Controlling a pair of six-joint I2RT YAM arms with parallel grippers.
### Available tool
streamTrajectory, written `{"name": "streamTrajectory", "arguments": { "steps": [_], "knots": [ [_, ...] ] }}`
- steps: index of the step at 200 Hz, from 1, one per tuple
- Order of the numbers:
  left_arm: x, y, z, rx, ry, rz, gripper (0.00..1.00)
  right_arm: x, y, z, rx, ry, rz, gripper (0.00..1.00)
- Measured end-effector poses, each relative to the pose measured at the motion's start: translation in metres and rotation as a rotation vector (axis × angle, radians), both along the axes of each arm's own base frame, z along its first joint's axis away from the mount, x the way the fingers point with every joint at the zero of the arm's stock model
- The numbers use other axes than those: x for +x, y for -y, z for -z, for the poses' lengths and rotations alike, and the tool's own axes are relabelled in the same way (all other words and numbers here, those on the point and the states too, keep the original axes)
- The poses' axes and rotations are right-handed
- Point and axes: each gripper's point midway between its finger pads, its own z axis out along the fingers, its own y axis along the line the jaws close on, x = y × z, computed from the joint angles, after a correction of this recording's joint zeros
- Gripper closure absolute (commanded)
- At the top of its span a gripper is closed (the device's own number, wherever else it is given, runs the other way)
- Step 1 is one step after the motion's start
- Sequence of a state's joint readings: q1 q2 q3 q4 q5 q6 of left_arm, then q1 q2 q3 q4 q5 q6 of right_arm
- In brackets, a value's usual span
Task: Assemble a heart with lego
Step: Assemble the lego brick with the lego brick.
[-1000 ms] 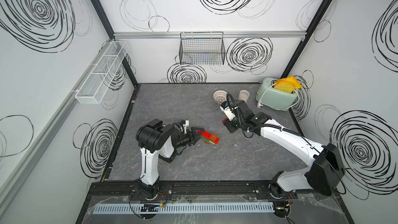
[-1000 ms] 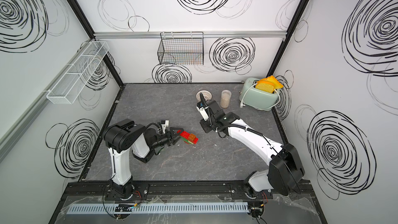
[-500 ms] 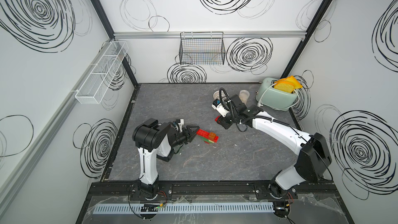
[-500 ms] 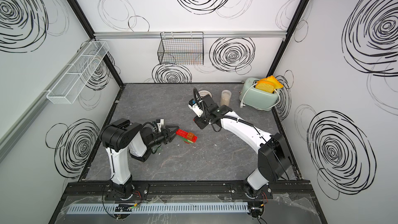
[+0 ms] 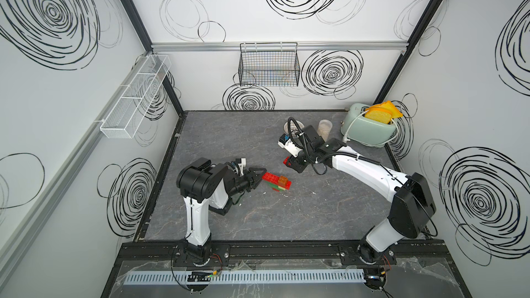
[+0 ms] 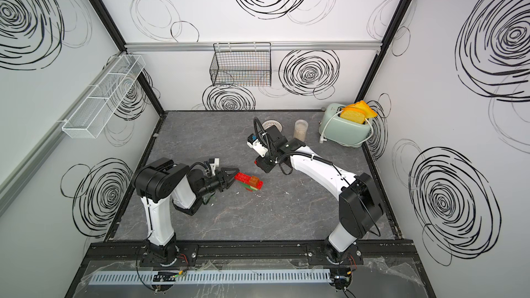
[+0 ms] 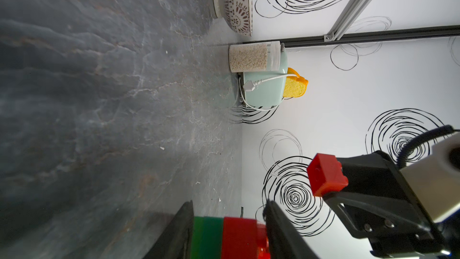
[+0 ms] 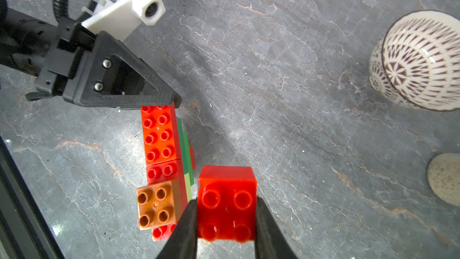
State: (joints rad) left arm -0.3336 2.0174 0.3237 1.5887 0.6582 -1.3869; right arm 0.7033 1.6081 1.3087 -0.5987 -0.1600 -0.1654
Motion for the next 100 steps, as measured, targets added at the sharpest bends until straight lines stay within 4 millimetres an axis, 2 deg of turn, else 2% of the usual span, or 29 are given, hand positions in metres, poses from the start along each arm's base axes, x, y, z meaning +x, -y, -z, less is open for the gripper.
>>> {"name": "streamTrajectory", "arguments": {
  "steps": [44,100],
  "knots": [
    [-0.002,0.004,-0.003,-0.003,0.008,0.007,0.61,-0.011,-0.012,0.003,-0.010,-0.021,-0.074,0.73],
    [-0.002,0.007,-0.011,-0.012,0.024,0.013,0.68,-0.026,-0.021,0.022,-0.056,-0.072,-0.143,0.73]
  ]
}}
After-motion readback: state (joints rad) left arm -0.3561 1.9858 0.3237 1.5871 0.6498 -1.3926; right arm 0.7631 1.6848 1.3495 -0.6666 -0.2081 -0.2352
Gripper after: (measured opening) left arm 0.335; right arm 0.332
